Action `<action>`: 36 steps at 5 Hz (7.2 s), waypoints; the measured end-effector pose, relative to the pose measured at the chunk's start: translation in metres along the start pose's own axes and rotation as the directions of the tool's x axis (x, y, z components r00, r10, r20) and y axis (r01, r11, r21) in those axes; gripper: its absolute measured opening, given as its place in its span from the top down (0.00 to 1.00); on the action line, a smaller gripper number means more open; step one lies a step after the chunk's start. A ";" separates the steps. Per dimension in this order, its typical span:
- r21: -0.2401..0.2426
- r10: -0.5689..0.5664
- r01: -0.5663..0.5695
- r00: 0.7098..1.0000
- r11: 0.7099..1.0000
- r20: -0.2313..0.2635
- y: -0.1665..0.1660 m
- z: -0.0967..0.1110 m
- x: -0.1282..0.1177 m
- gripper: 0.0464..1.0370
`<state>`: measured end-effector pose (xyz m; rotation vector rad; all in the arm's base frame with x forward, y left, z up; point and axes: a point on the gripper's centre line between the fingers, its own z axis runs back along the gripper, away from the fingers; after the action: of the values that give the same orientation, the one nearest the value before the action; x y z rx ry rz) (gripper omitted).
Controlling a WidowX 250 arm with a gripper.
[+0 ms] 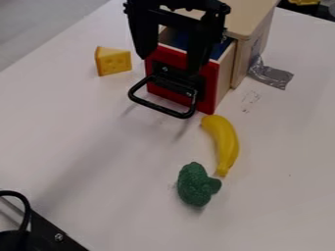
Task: Clóse the drawer
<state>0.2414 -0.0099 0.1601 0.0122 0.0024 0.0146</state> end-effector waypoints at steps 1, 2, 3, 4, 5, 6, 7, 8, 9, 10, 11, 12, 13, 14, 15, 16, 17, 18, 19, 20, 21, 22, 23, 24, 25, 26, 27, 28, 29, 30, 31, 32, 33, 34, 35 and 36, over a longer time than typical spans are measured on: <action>-0.002 0.002 -0.002 1.000 1.000 -0.023 0.000 -0.006 -0.001 0.04; -0.002 0.037 -0.037 0.999 0.999 -0.014 0.003 -0.016 -0.002 0.04; -0.007 0.082 -0.082 0.997 0.997 -0.009 0.009 -0.024 -0.003 0.04; -0.013 0.140 -0.140 0.990 0.990 0.005 0.015 -0.033 -0.003 0.04; -0.025 0.264 -0.263 0.963 0.965 0.056 0.024 -0.040 -0.003 0.04; -0.052 0.362 -0.359 0.928 0.932 0.091 0.030 -0.045 -0.001 0.04; -0.081 0.456 -0.449 0.882 0.890 0.117 0.035 -0.053 0.001 0.04; -0.081 0.502 -0.496 0.859 0.864 0.097 0.036 -0.069 0.005 0.04; -0.055 0.551 -0.549 0.833 0.834 0.052 0.038 -0.094 0.010 0.04; -0.046 0.615 -0.613 0.788 0.789 0.031 0.039 -0.111 0.014 0.04; -0.067 0.684 -0.681 0.728 0.729 0.044 0.044 -0.119 0.022 0.04; -0.065 0.706 -0.703 0.707 0.708 0.035 0.052 -0.124 0.029 0.04; -0.070 0.708 -0.706 0.706 0.705 0.025 0.054 -0.126 0.033 0.04; -0.073 0.703 -0.700 0.711 0.710 0.027 0.056 -0.126 0.040 0.04; -0.080 0.697 -0.694 0.716 0.716 0.026 0.057 -0.125 0.048 0.04; -0.095 0.697 -0.692 0.716 0.716 0.037 0.060 -0.119 0.056 0.04; -0.109 0.697 -0.690 0.715 0.716 0.053 0.061 -0.115 0.064 0.04; -0.119 0.697 -0.688 0.715 0.716 0.060 0.060 -0.113 0.067 0.04; -0.126 0.696 -0.686 0.715 0.717 0.067 0.060 -0.110 0.070 0.04; -0.120 0.695 -0.686 0.717 0.718 0.058 0.061 -0.115 0.072 0.04; -0.119 0.692 -0.683 0.719 0.721 0.064 0.062 -0.117 0.079 0.04; -0.122 0.691 -0.681 0.719 0.723 0.079 0.064 -0.117 0.085 0.04; -0.121 0.689 -0.679 0.719 0.724 0.090 0.066 -0.116 0.089 0.04; -0.122 0.688 -0.677 0.720 0.726 0.095 0.067 -0.116 0.092 0.04; -0.121 0.686 -0.675 0.722 0.728 0.095 0.067 -0.116 0.093 0.04; -0.124 0.682 -0.671 0.724 0.731 0.100 0.065 -0.115 0.095 0.04; -0.127 0.677 -0.665 0.728 0.736 0.111 0.064 -0.114 0.100 0.04; -0.153 0.655 -0.637 0.739 0.756 0.160 0.060 -0.104 0.121 0.04; -0.154 0.633 -0.614 0.755 0.774 0.168 0.053 -0.103 0.131 0.04; -0.148 0.632 -0.615 0.760 0.775 0.153 0.052 -0.109 0.130 0.04; -0.144 0.625 -0.608 0.767 0.781 0.145 0.050 -0.109 0.129 0.04; -0.140 0.604 -0.589 0.786 0.796 0.131 0.042 -0.109 0.117 0.04; -0.162 0.569 -0.547 0.809 0.821 0.150 0.029 -0.094 0.107 0.04; -0.171 0.528 -0.502 0.831 0.848 0.177 0.019 -0.072 0.097 0.04; -0.182 0.457 -0.433 0.881 0.883 0.123 0.010 -0.054 0.084 0.04; -0.188 0.348 -0.332 0.936 0.924 0.059 0.002 -0.043 0.074 0.04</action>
<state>0.3148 -0.0063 0.1174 -0.1643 -0.0926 0.3634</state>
